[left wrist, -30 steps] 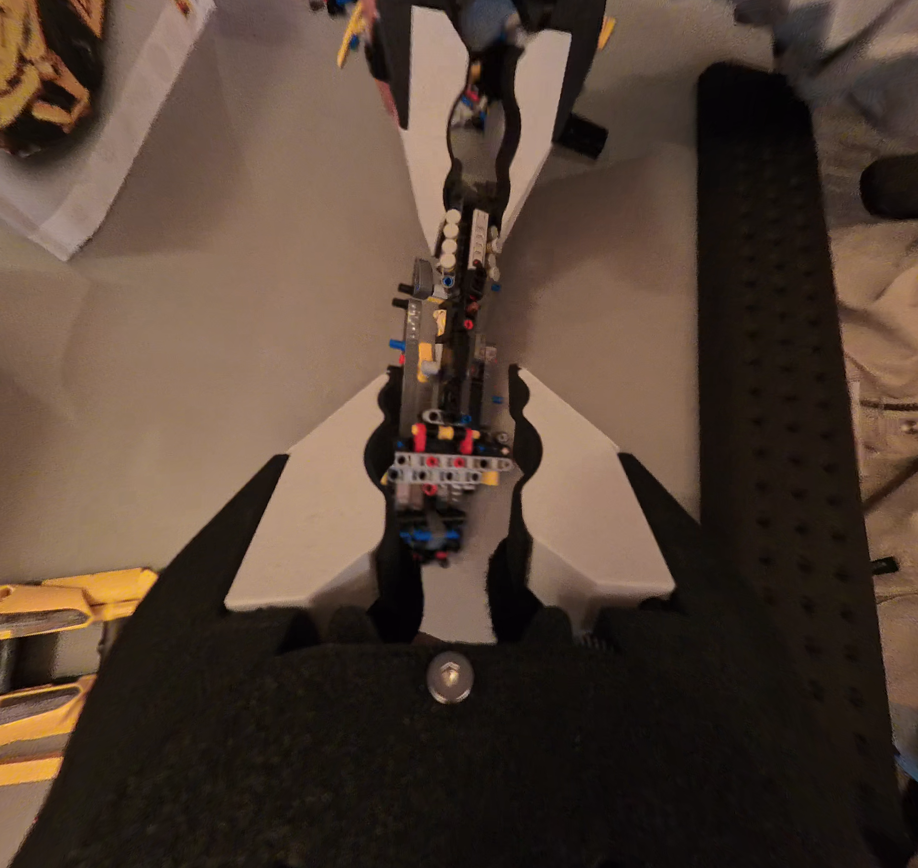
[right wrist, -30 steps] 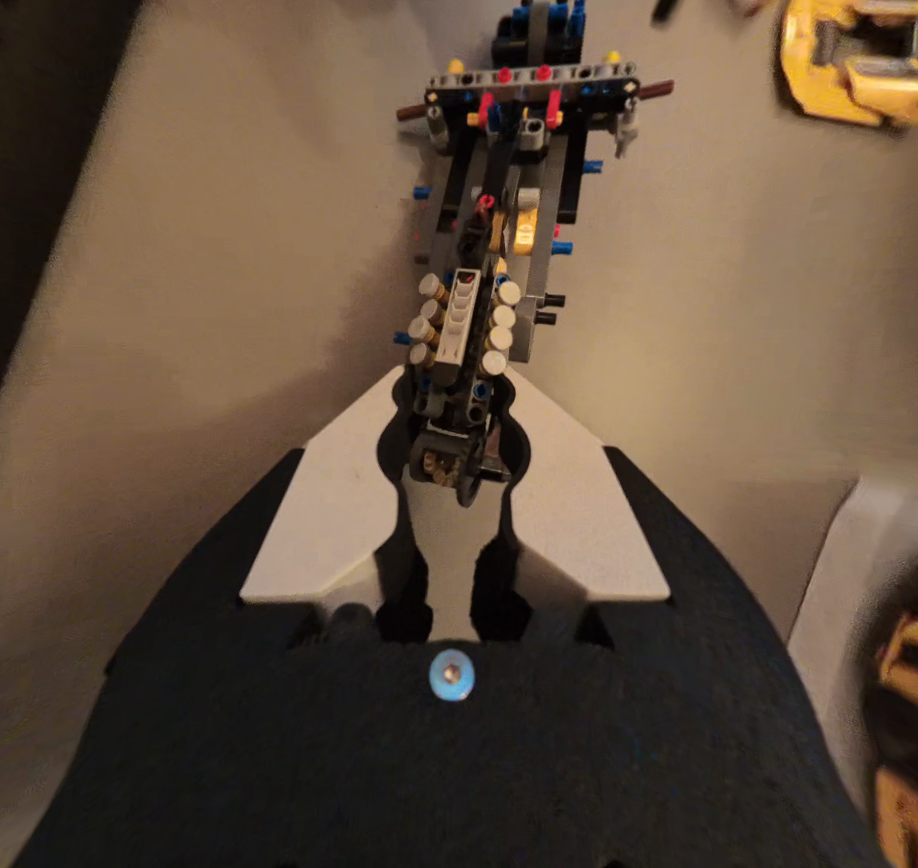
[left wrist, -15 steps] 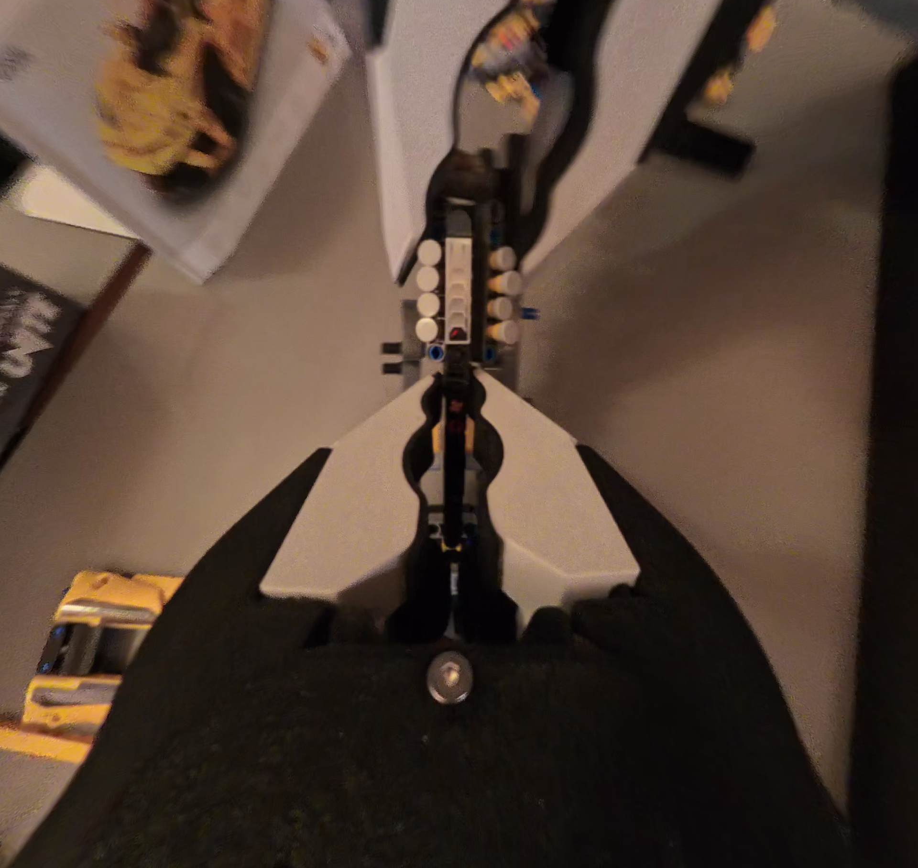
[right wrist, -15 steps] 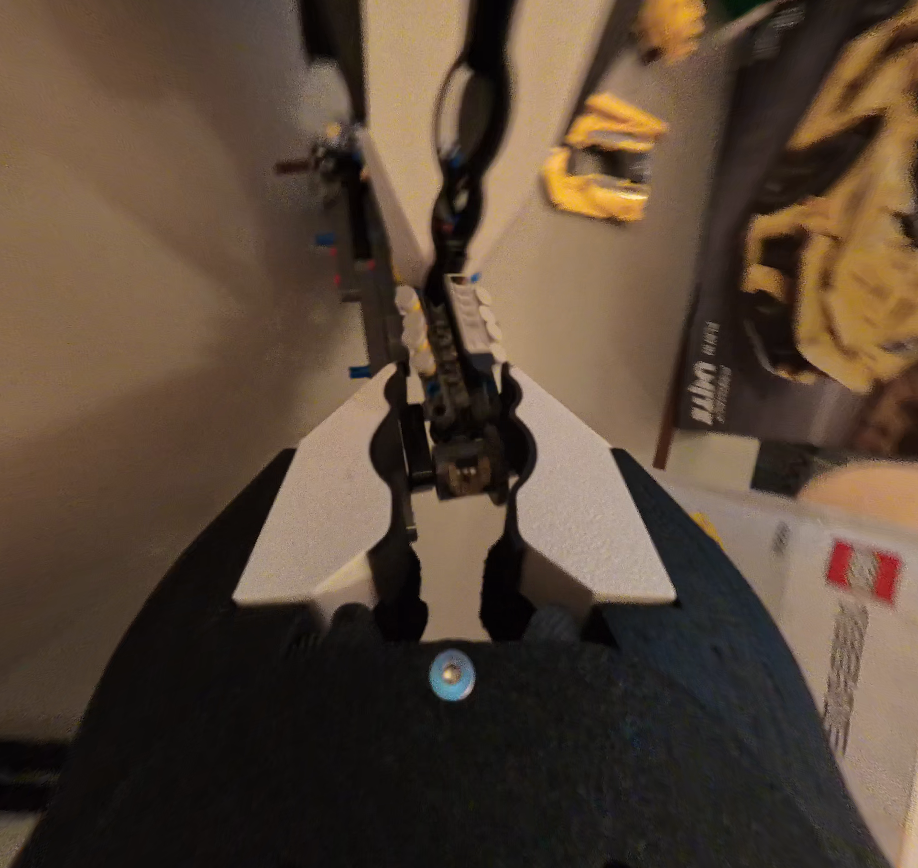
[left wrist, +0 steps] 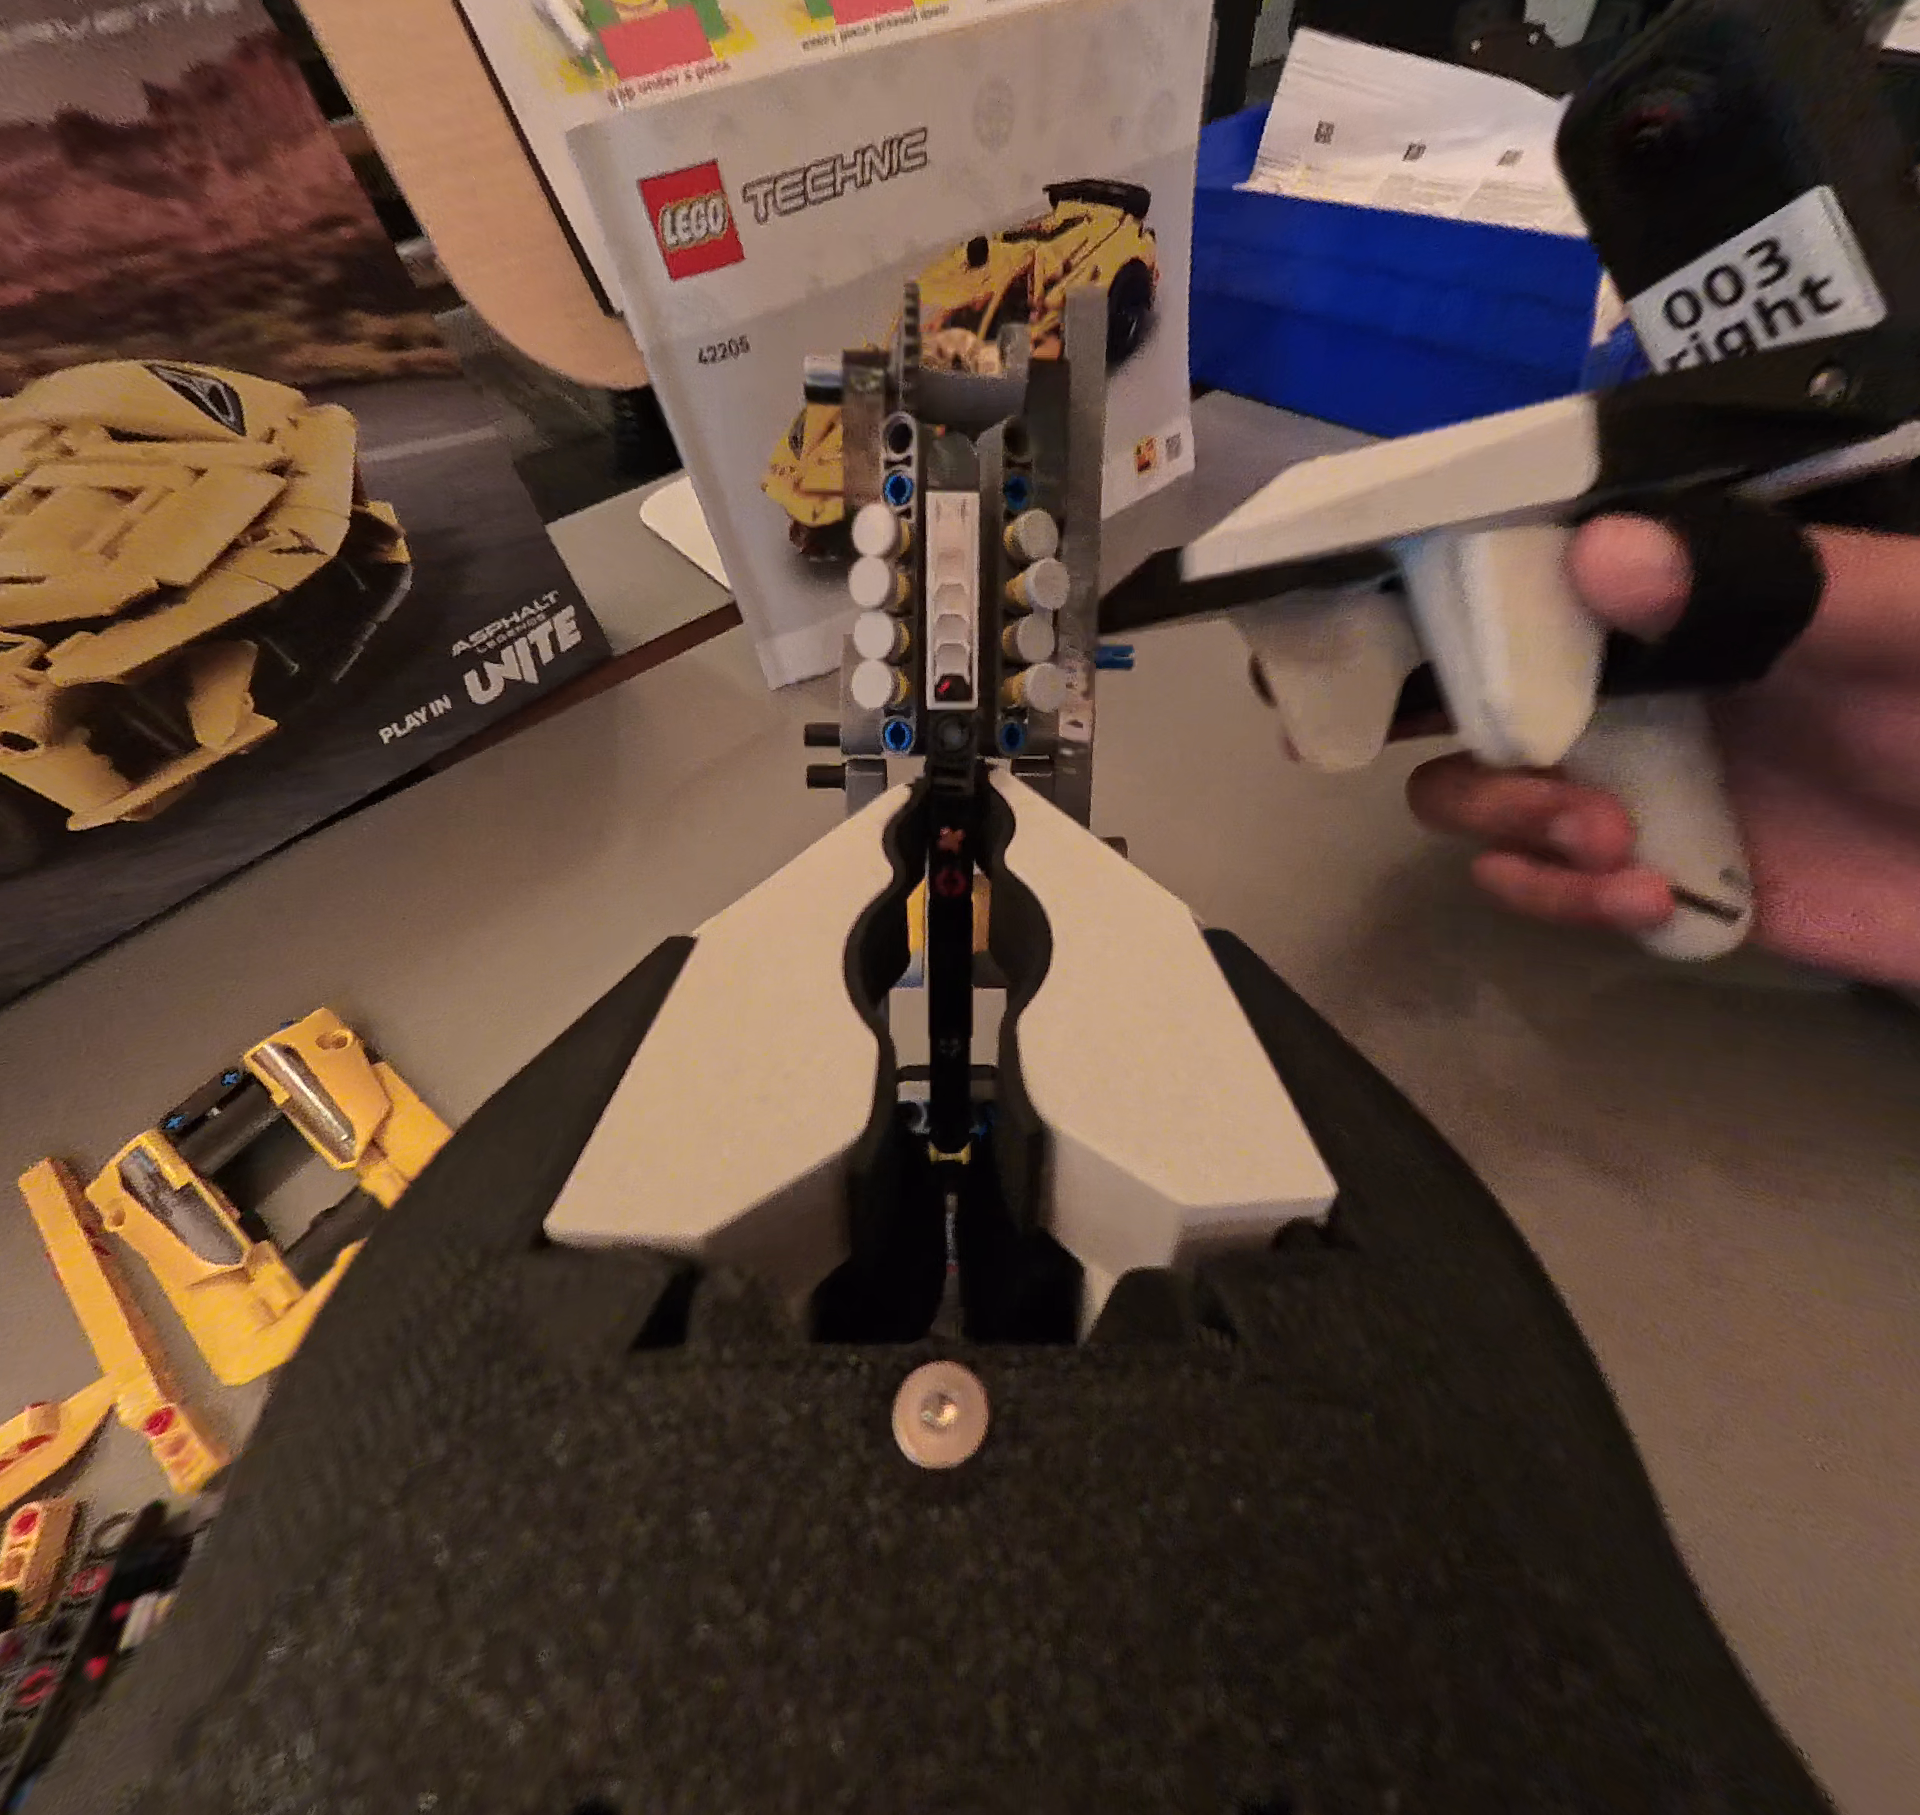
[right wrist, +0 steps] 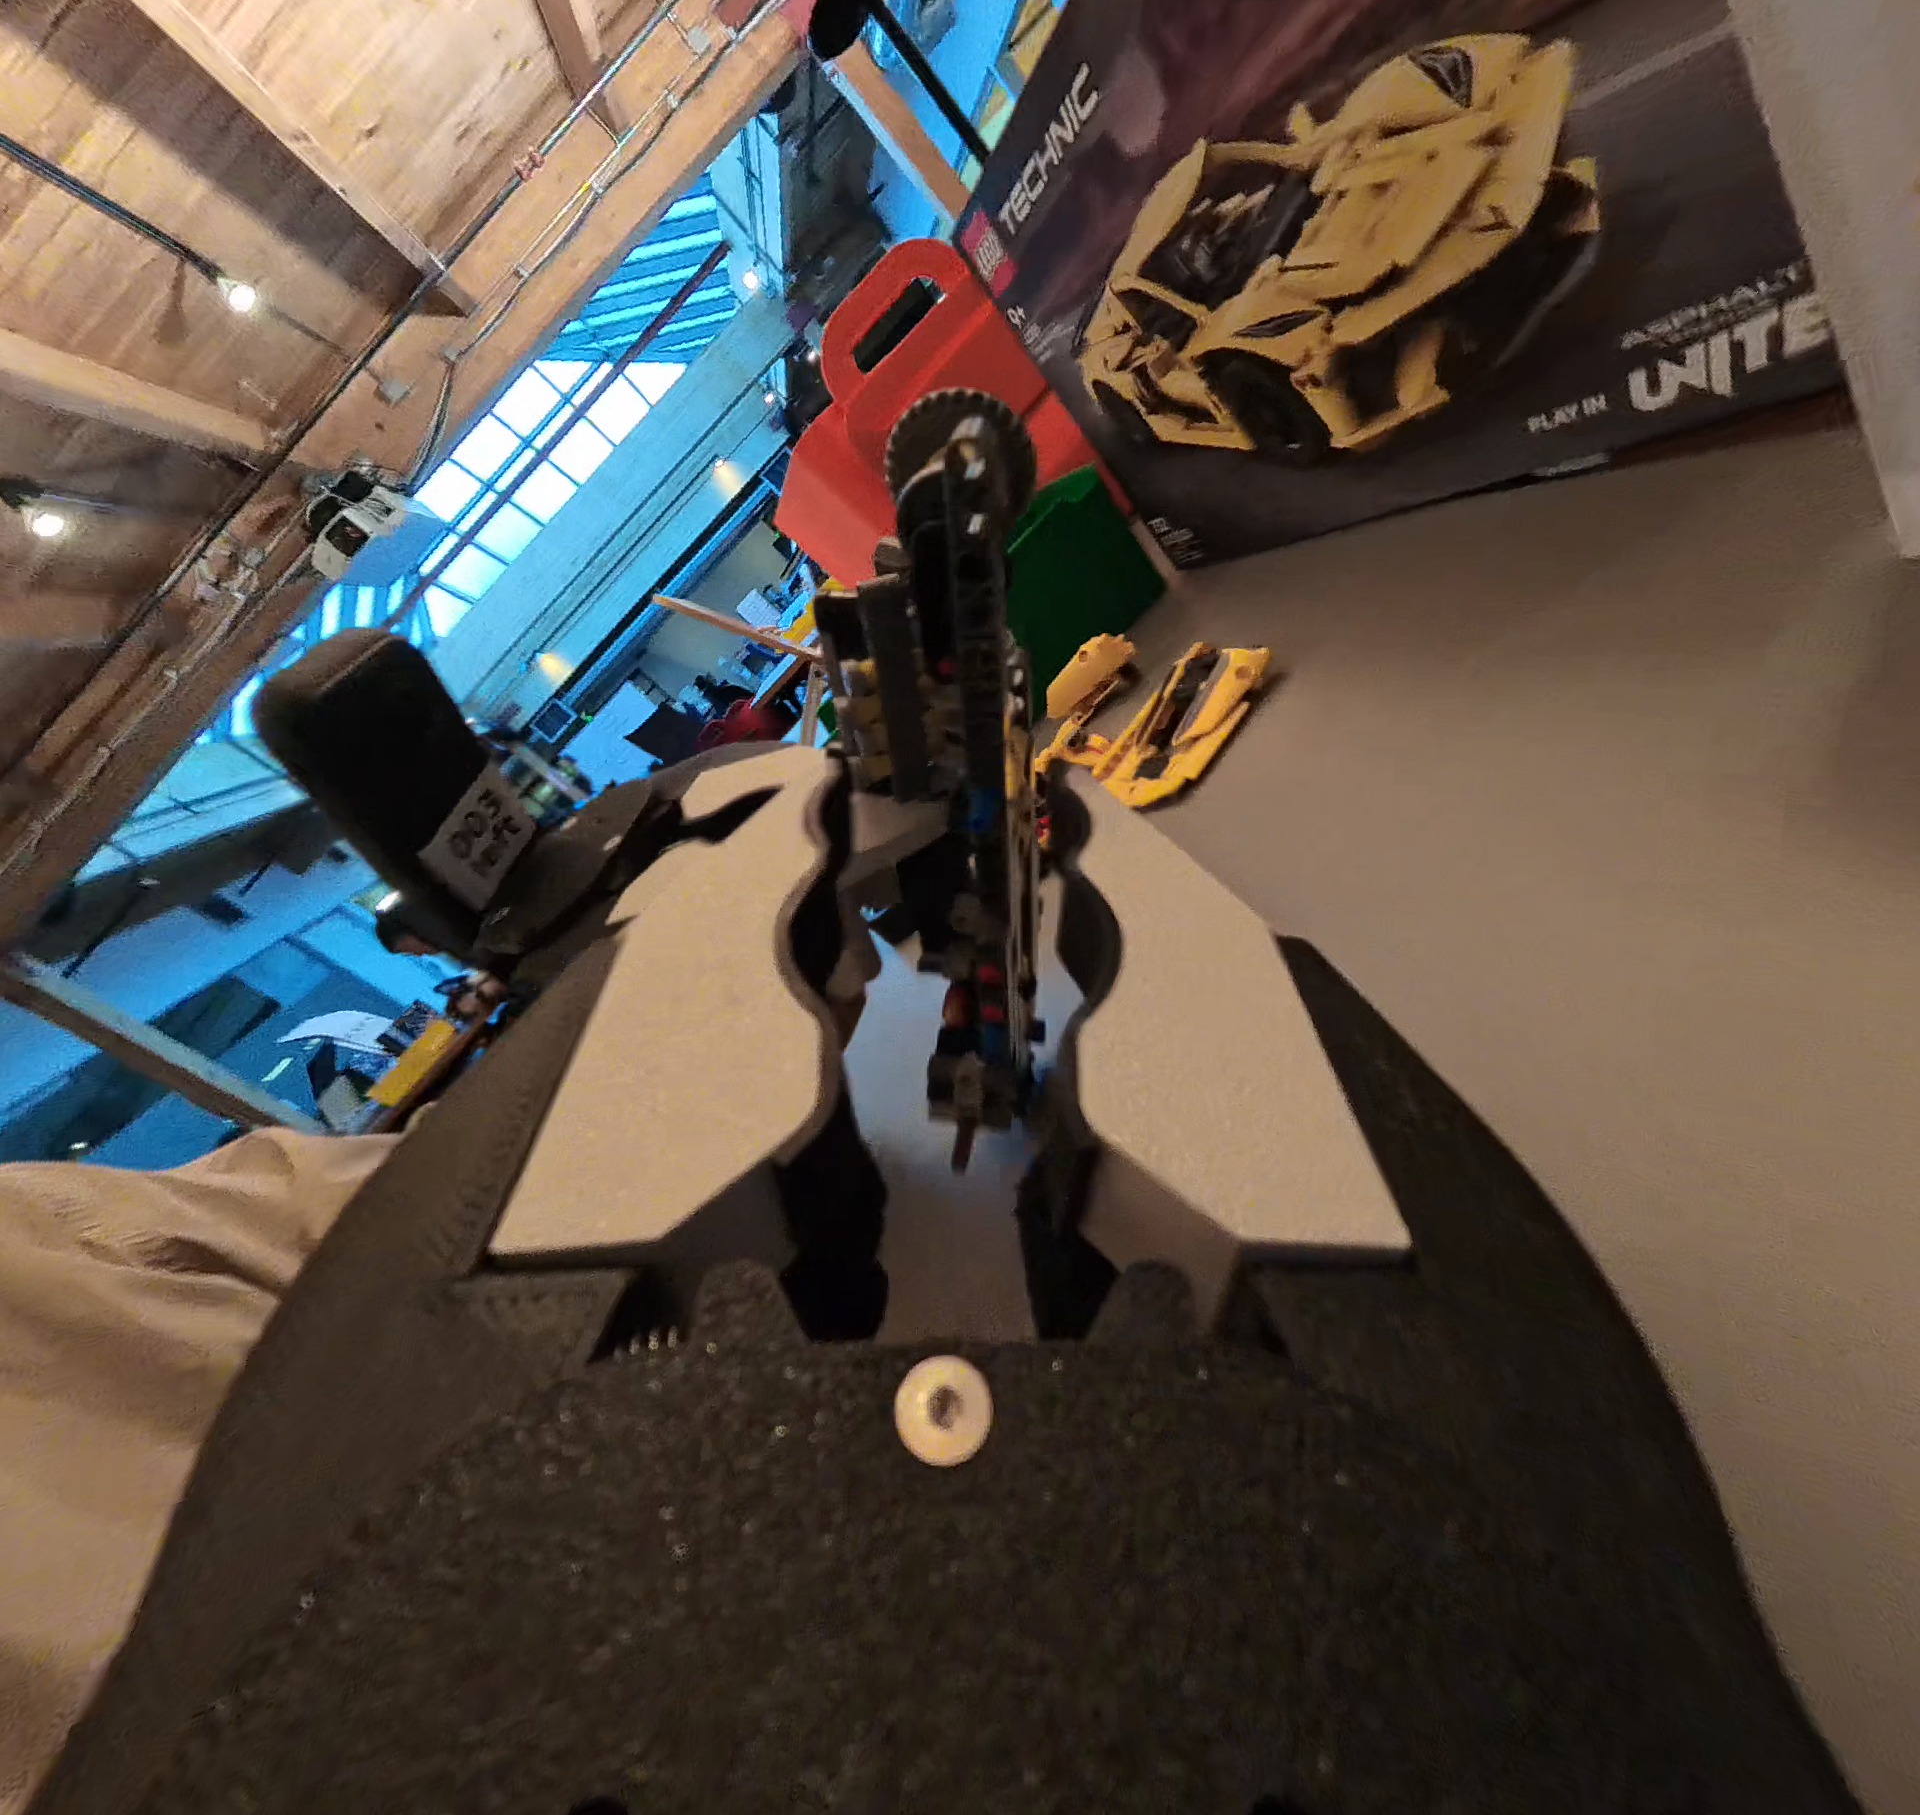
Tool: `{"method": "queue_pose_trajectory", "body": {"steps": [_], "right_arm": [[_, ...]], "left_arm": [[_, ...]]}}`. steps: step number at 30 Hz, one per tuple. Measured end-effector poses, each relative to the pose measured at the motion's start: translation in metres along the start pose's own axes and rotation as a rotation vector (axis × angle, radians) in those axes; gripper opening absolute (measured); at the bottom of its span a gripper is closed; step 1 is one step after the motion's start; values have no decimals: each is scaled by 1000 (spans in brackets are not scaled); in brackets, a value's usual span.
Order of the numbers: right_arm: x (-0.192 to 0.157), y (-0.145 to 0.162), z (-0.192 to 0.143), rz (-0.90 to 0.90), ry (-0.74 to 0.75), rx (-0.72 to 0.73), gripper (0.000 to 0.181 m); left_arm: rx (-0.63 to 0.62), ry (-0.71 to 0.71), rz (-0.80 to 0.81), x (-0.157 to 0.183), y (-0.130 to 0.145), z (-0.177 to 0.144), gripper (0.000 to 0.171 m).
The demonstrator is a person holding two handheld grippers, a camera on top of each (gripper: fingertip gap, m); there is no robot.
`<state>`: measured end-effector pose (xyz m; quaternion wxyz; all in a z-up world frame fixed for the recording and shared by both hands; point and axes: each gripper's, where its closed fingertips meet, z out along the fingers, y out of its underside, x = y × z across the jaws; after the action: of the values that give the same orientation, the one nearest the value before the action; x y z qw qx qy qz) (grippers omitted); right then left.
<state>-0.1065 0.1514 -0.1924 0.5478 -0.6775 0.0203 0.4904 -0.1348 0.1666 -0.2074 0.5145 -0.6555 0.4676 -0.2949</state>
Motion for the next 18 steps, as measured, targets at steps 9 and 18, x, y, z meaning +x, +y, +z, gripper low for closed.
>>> {"method": "queue_pose_trajectory", "body": {"steps": [9,18], "right_arm": [[-19,-17,-10,-150,-47,41,6],[-63,-1,-23,-223,-251,-133,6]], "left_arm": [[113,151,43,43,-15,-13,17],[336,594,-363,19,-66,-69,43]]}}
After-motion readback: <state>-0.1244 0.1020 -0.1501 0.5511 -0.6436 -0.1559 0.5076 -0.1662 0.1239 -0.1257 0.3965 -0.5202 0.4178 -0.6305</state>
